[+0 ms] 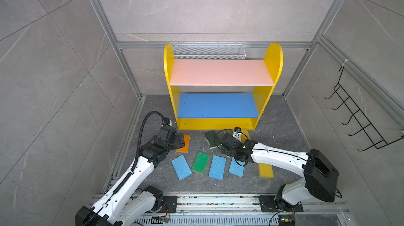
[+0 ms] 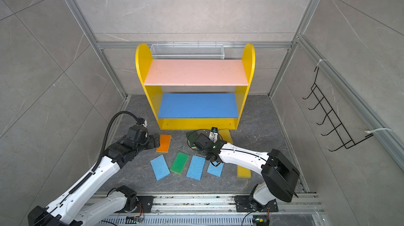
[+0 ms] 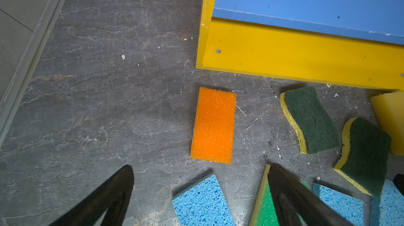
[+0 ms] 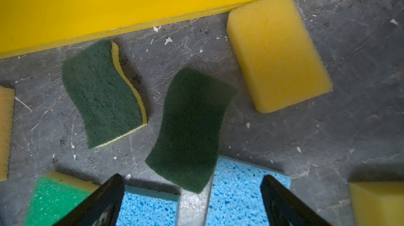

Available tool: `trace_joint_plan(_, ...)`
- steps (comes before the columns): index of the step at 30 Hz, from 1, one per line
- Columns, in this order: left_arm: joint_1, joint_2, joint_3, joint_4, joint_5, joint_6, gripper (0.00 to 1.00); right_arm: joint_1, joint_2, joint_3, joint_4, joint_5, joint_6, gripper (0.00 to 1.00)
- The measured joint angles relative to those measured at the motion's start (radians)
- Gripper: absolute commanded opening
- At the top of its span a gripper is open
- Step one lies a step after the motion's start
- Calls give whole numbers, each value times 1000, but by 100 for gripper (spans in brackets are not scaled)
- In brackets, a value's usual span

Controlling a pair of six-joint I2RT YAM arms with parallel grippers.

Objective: Arrange cleaning sponges on a shelf
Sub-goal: Pick up the cleaning sponge at the center of the table.

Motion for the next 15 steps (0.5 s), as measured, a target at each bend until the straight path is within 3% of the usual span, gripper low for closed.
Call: trace_joint_plan(15,0,41,0,-16,23,0,98,-17,106,27,32,-70,79,100)
